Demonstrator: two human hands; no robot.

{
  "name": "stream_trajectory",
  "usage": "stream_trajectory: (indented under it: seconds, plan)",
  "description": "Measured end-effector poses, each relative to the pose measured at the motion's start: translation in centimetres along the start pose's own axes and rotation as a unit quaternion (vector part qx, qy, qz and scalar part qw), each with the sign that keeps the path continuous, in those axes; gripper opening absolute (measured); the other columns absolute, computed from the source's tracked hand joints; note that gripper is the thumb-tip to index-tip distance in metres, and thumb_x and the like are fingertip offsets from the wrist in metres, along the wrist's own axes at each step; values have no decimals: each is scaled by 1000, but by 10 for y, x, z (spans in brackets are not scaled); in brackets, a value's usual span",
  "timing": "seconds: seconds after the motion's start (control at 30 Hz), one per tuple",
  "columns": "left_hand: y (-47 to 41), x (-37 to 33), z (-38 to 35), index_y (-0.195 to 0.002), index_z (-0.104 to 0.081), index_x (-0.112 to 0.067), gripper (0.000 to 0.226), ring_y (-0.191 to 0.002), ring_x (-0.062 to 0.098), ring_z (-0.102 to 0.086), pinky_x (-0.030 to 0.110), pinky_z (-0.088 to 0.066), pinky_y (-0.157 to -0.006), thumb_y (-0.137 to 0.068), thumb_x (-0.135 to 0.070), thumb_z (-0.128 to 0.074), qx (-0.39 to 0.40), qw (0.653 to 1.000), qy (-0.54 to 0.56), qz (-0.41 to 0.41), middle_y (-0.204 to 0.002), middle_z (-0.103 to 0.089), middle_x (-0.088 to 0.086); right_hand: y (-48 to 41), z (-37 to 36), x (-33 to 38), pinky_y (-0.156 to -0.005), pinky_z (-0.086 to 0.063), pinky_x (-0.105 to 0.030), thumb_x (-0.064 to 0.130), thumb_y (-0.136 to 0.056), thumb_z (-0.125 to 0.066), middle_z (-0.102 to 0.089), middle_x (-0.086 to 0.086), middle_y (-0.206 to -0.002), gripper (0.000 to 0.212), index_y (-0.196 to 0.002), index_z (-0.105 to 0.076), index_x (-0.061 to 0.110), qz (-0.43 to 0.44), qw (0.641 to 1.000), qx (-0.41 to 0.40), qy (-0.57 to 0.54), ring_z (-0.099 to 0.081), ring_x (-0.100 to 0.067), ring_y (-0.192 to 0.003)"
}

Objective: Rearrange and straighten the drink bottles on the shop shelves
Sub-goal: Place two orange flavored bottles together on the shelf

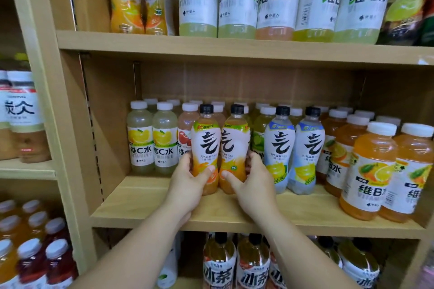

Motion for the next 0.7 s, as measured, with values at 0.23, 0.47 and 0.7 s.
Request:
stream_trajectory:
  seconds: [0.23, 0.47, 0.7]
  plan:
    - [7, -3, 4, -119, -67, -36, 36, -105, 18, -70, 51, -61, -87, -89, -19, -77, -19, 999, -30, -31, -116, -71, -3, 6, 2, -5, -94, -51, -26, 47, -74, -88, -58, 16, -121, 77, -136, -44, 33, 8, 999, 28, -38, -58, -5, -112]
    - [20, -10, 5, -119, -64, -39, 39, -111, 10, -69, 44, -56, -98, -92, -13, -74, -20, 996, -61, -61, -119, -73, -12, 5, 0, -3, -83, -46, -24, 45, -75, -87, -62, 14, -121, 69, -126, -42, 35, 20, 998, 42, -48, -60, -7, -106]
    - [48, -38, 25, -124, -63, -41, 34, -116, 7, -68, 33, -56, -93, -98, -19, -68, -54, 994, -40, -91, -123, -72, -18, 5, 0, -5, -89, -46, -25, 41, -87, -77, -59, 18, -119, 64, -139, -41, 35, 51, 991, 82, -91, -58, -6, -110]
Point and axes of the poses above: each hand's wrist, its own y-axis away from the middle knuckle, its own z-axis out of the back of the hand, x = y × z, the point moved 1 cm from there along -y, towards the middle knuckle
